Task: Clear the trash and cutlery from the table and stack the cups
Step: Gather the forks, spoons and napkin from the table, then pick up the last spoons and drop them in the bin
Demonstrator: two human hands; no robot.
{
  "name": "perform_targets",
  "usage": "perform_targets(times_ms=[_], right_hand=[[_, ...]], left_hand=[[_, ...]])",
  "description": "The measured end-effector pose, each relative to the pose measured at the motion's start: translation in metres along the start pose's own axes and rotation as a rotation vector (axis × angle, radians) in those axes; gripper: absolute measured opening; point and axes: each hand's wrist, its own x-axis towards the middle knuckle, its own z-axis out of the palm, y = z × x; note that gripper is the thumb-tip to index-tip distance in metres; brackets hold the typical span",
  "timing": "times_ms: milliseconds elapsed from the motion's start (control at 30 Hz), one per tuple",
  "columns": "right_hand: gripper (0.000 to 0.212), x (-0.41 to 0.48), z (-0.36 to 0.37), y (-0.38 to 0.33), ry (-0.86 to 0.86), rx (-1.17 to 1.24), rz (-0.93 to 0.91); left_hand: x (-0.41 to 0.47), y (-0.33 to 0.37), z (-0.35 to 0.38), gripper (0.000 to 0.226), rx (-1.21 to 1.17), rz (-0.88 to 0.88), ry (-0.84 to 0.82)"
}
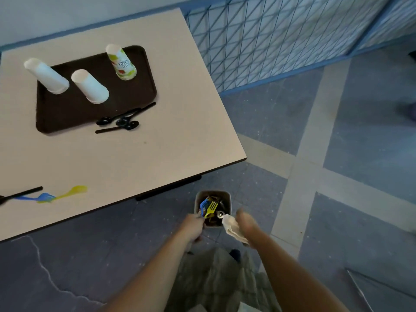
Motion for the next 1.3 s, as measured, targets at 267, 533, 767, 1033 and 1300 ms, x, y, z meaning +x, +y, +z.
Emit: perform_targets(times_ms=[267,533,767,1033,1300], right_hand=[[0.038,0.138,0.049,0.014,0.027,-0.059,0.148],[0.057,0.224,0.073,0.029,0.044,-0.155,-0.006],[0.055,0.201,0.059,0.025,0.102,-0.131,-0.086],[0.040,0.091,0.042,0.000,0.132,-0.058,-0.286],[0.034,-0.026,0.031,-0.034,0.109,-0.011,-0.486]], left_hand=[[0.145,-0.032,0.024,0.024,0.183,-0.003,0.020],[0.199,-0.024,0.049,0.033,0.319,0.101,-0.029],[0.186,-0.022,0.051,0.060,0.369,0.167,-0.031],[0.081,0.001,0.023,0.052,0.214,0.273,0.064],[-0.053,0.013,-0.023,0.051,0.110,0.390,0.191]])
